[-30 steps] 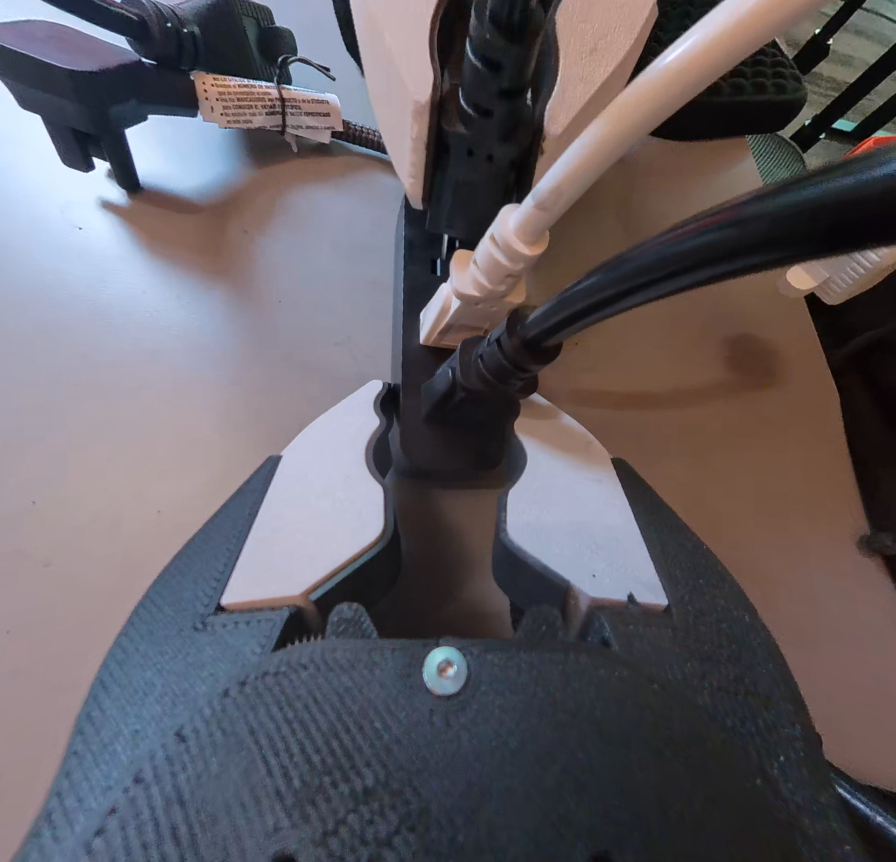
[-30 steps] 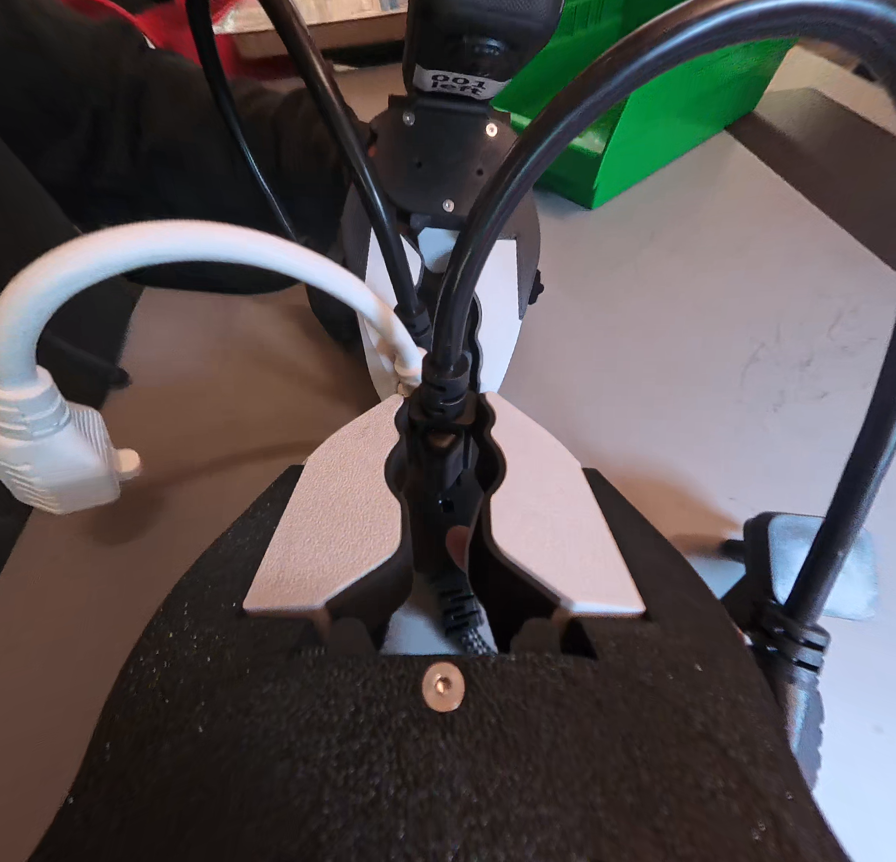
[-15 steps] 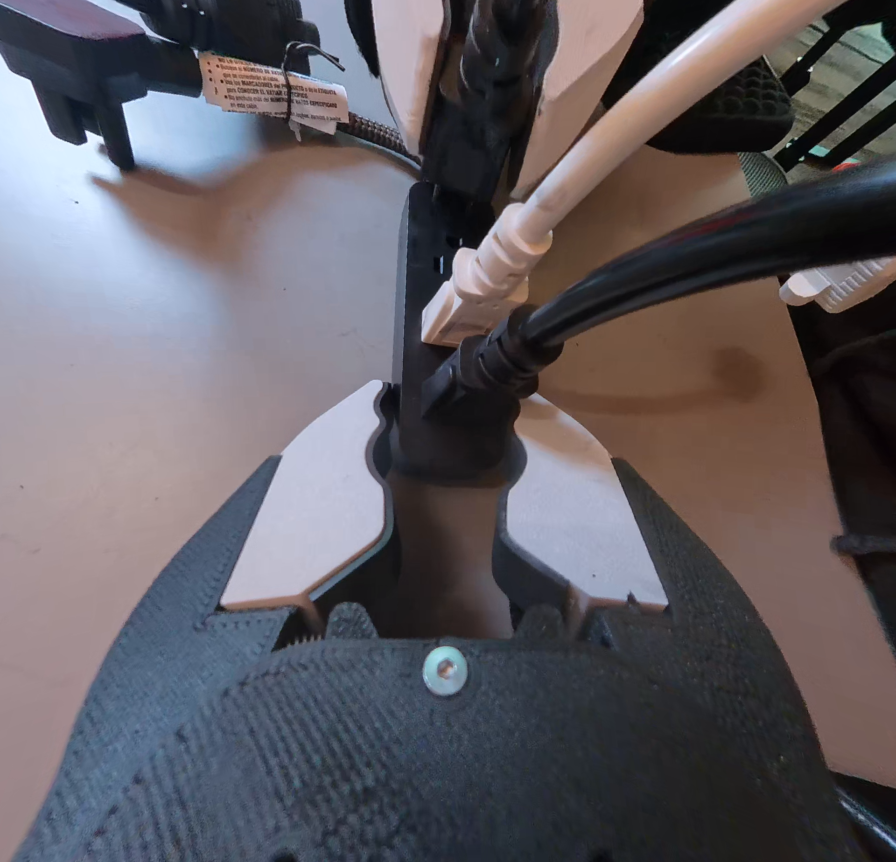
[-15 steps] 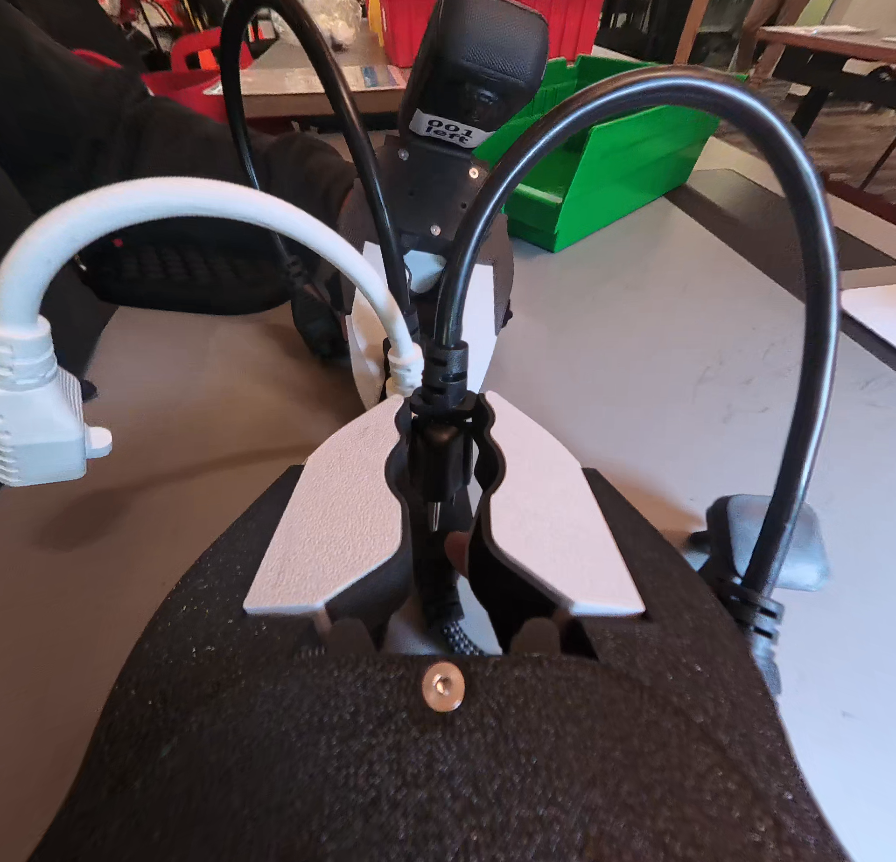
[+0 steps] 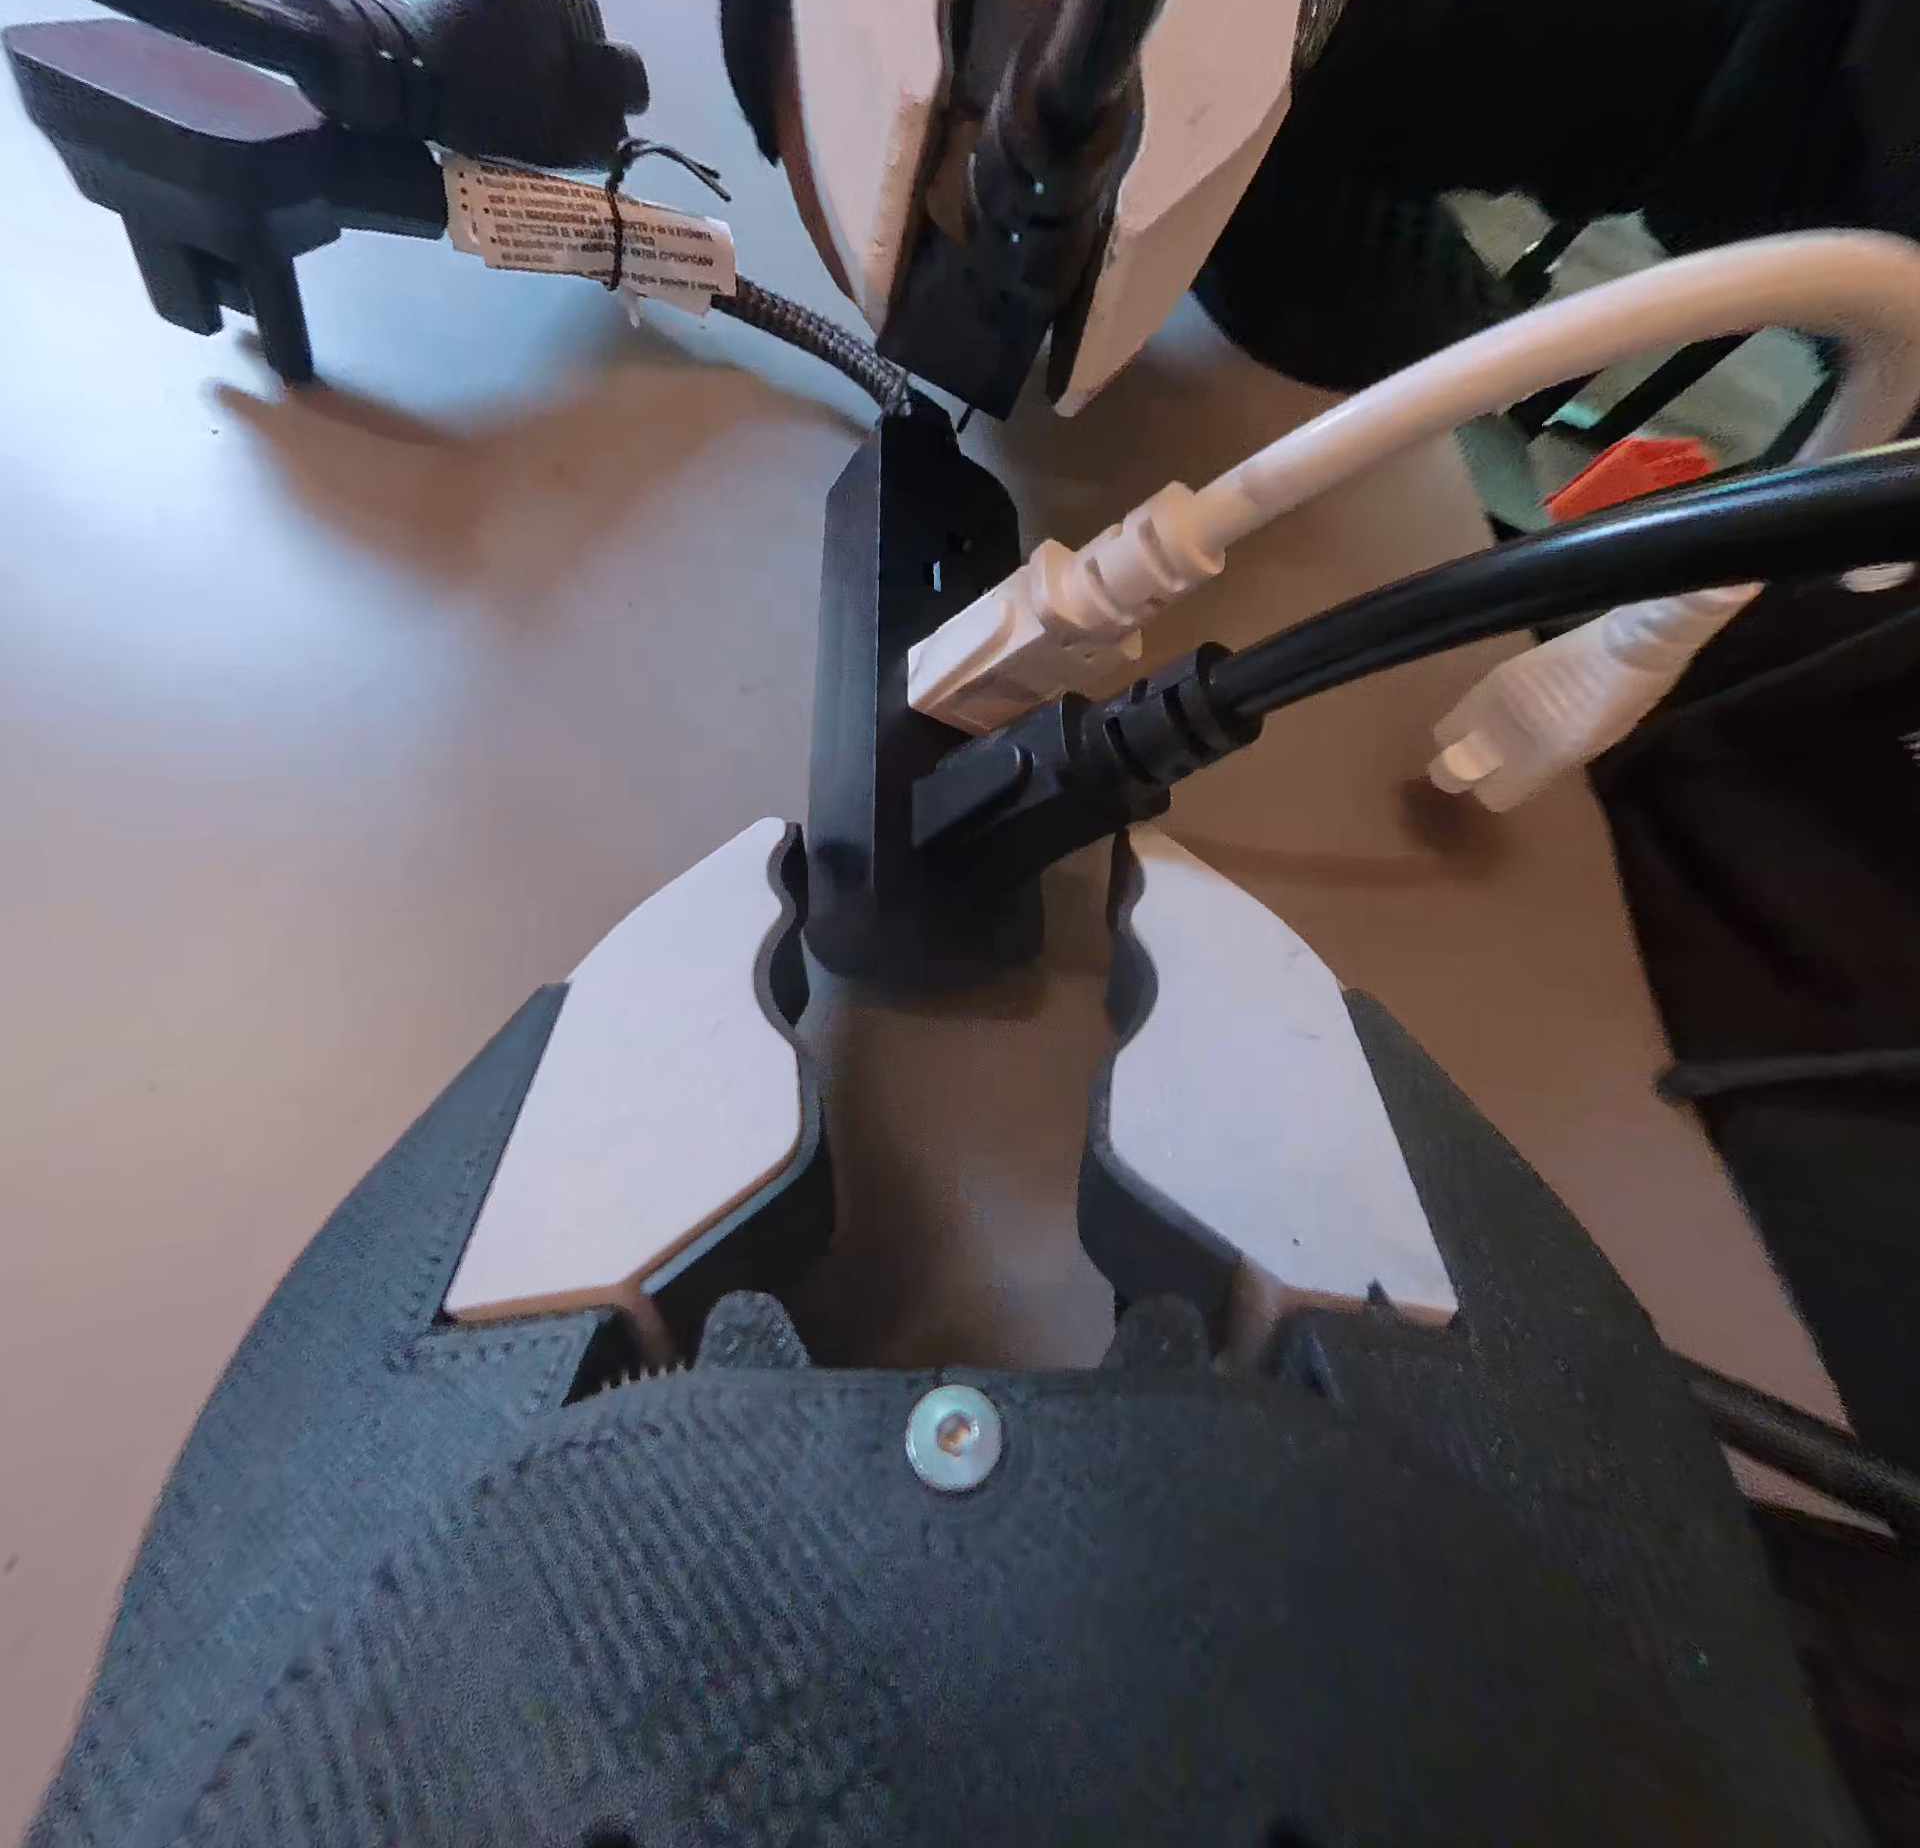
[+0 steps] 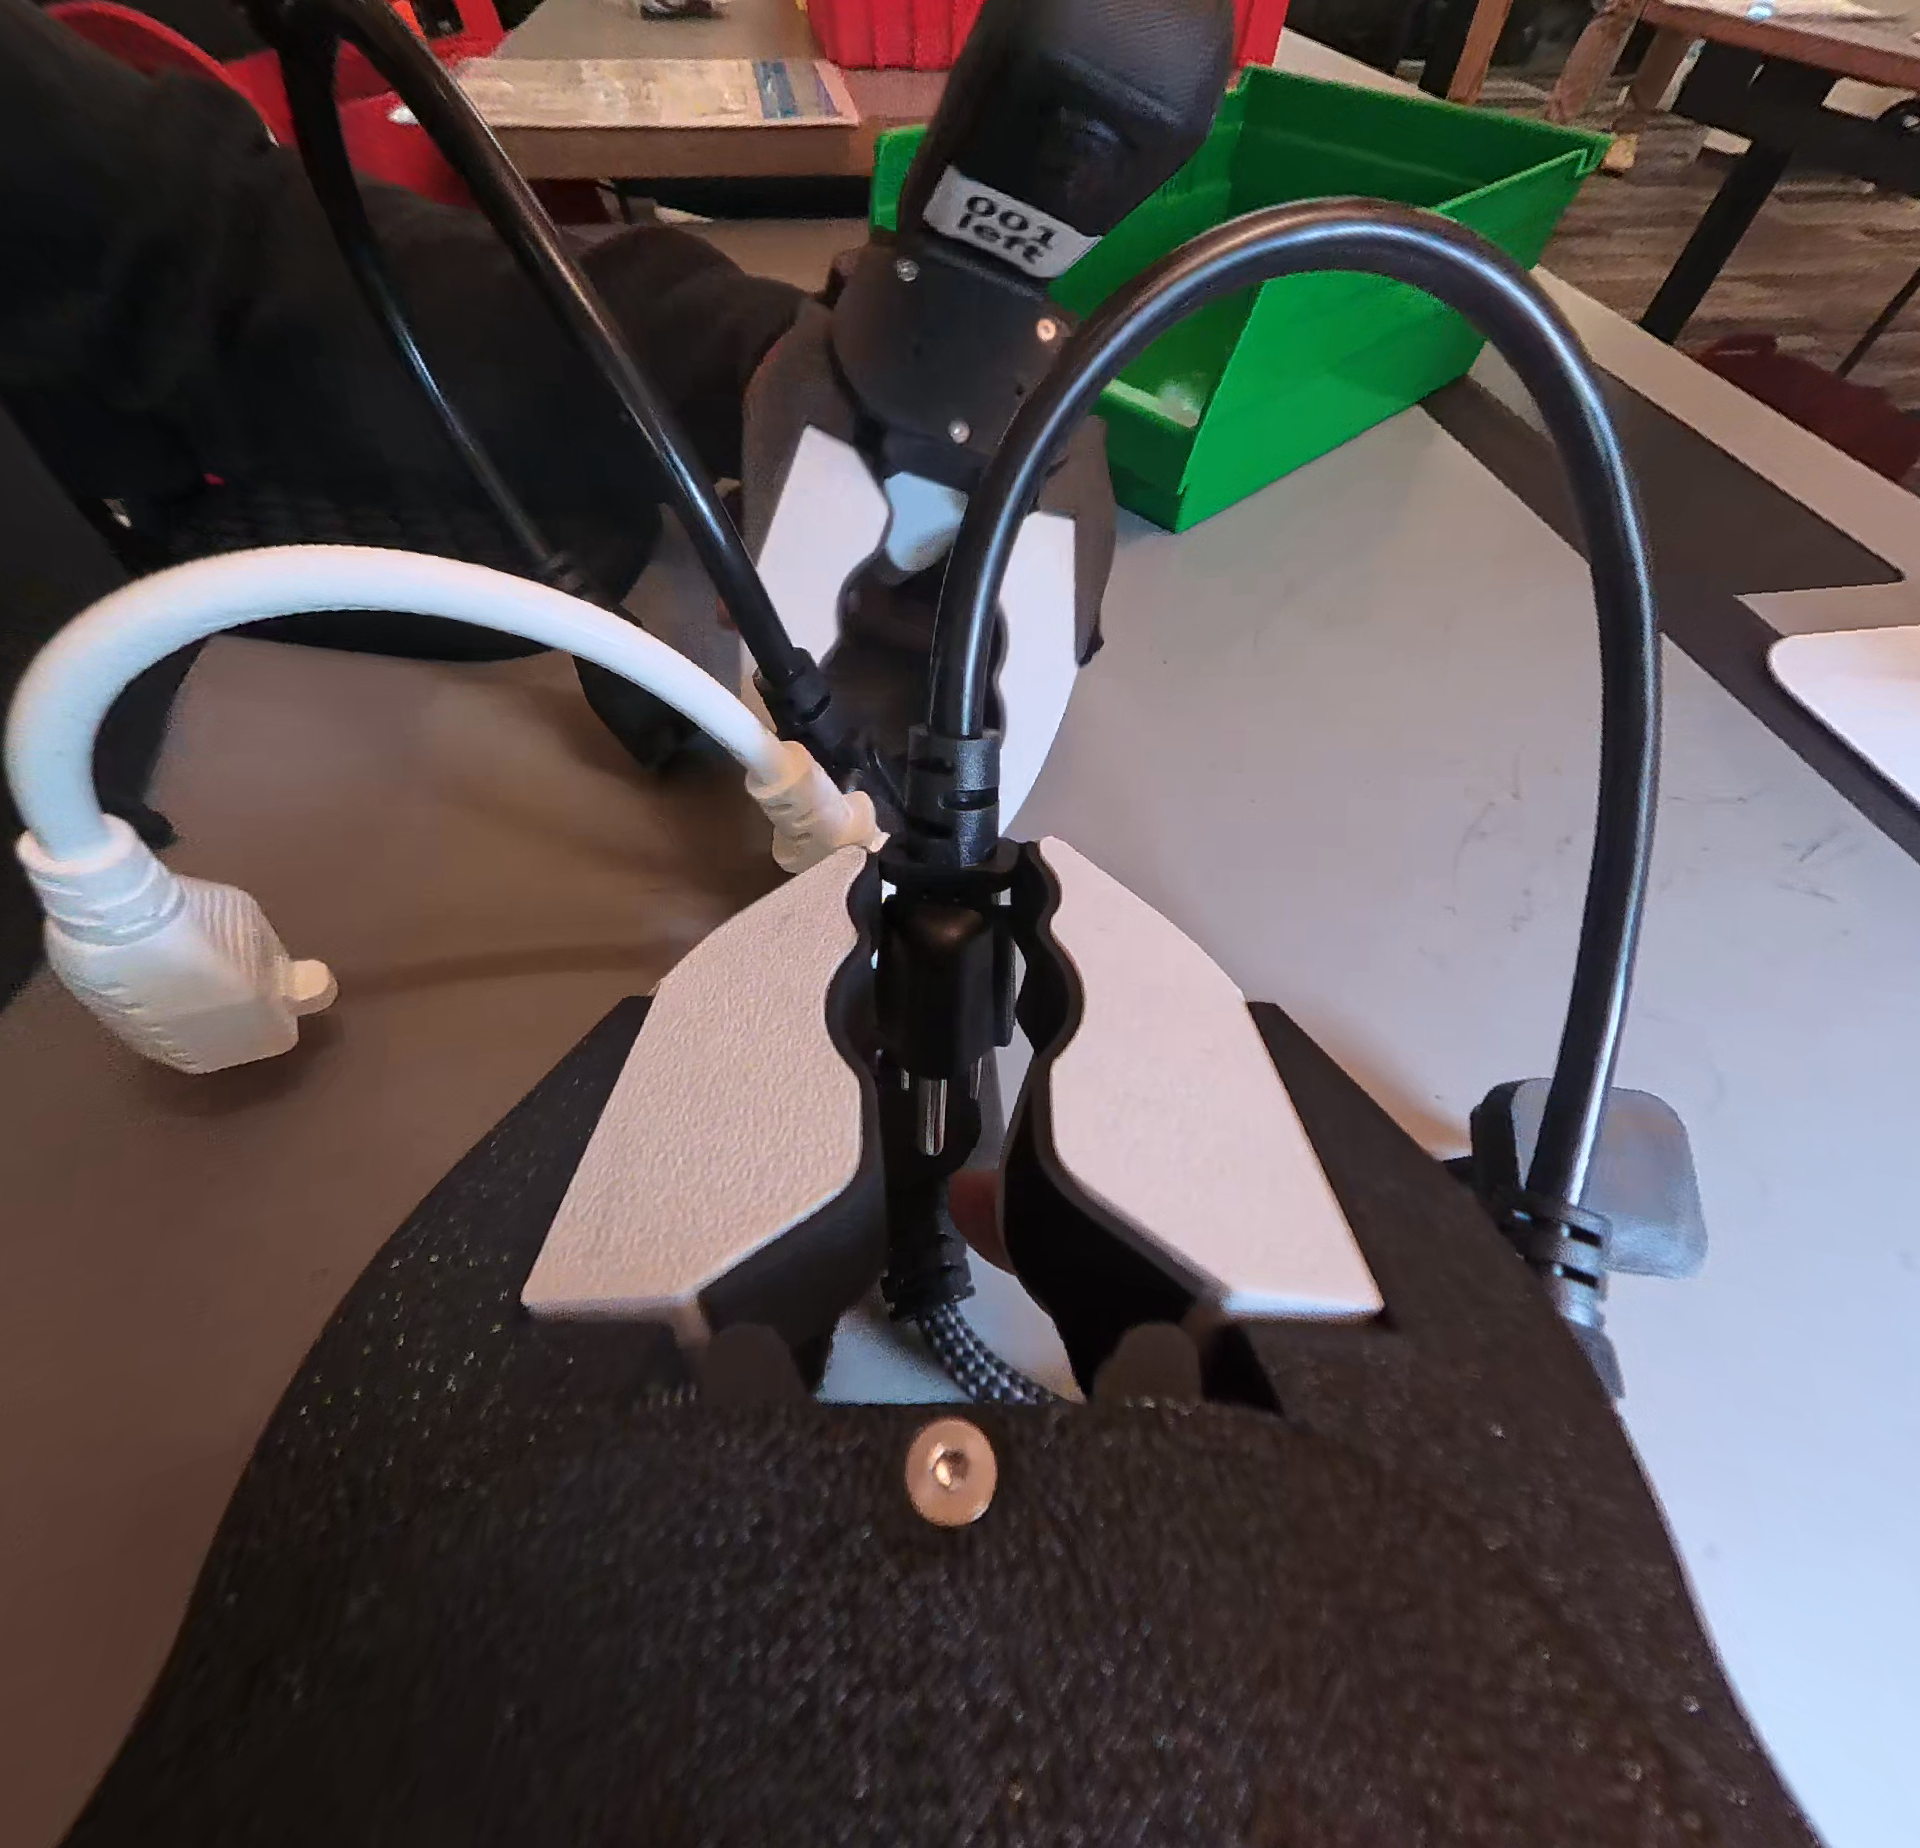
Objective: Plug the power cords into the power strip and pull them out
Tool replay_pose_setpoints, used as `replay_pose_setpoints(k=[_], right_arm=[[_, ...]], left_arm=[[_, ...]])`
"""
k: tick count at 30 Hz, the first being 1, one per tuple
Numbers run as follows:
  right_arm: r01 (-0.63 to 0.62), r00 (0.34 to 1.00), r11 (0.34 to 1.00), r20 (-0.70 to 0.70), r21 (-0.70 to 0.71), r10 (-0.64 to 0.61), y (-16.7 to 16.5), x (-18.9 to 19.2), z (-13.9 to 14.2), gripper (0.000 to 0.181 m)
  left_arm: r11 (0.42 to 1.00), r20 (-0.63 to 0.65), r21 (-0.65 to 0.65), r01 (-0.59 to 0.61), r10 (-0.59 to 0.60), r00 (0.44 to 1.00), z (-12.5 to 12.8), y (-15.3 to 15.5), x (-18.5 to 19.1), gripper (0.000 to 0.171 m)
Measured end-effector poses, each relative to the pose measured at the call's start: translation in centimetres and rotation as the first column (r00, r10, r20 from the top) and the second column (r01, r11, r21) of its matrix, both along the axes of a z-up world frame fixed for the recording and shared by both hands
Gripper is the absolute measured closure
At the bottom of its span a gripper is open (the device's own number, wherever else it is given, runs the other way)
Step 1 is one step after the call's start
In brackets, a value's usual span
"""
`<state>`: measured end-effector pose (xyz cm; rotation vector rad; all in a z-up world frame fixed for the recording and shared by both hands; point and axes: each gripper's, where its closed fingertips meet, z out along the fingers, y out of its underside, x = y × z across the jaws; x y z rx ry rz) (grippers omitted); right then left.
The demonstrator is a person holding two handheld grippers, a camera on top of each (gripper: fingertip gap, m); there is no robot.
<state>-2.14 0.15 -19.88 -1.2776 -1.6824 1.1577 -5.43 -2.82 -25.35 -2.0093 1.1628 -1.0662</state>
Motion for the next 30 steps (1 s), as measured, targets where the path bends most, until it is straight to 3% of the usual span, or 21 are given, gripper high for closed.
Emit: replay_pose_setpoints(k=[4,8,12,14,18,22,27,30], right_arm=[[0.019,1.0,1.0,-0.02,0.023,-0.018,0.0,0.6,0.3,0.155],[0.022,0.999,0.997,-0.045,0.075,-0.018,-0.3,0.9,1.1,0.155],[0.023,0.997,0.993,-0.071,0.118,-0.015,-0.7,0.7,2.4,0.154],[0.041,0.997,0.99,-0.071,0.132,-0.032,-0.7,0.7,2.6,0.155],[0.107,0.994,0.979,-0.014,0.175,-0.106,-0.1,1.5,2.2,0.155],[0.129,0.972,0.945,0.15,0.302,-0.181,0.7,2.2,0.7,0.153],[0.12,0.956,0.936,0.217,0.33,-0.199,0.5,2.6,2.3,0.13],[0.106,0.923,0.925,0.309,0.364,-0.228,1.0,2.8,1.6,0.122]], left_arm=[[0.998,0.129,0.005,-0.067,0.065,0.989,2.9,1.2,-1.7,0.119],[0.988,0.317,0.1,-0.114,0.077,0.945,9.6,2.0,-0.4,0.125],[0.977,0.295,0.205,-0.053,-0.01,0.955,12.8,1.8,3.6,0.127],[0.957,0.281,0.277,-0.079,-0.002,0.96,13.6,2.6,4.9,0.144],[0.95,0.214,0.304,-0.07,0.004,0.977,13.9,2.9,6.8,0.158],[0.939,0.025,0.343,-0.027,0.019,0.999,12.2,2.8,8.5,0.162],[0.917,-0.158,0.4,0.002,0.067,0.985,11.4,3.7,9.1,0.162],[0.908,-0.234,0.418,0.016,0.091,0.968,11.7,4.1,9.5,0.162]])
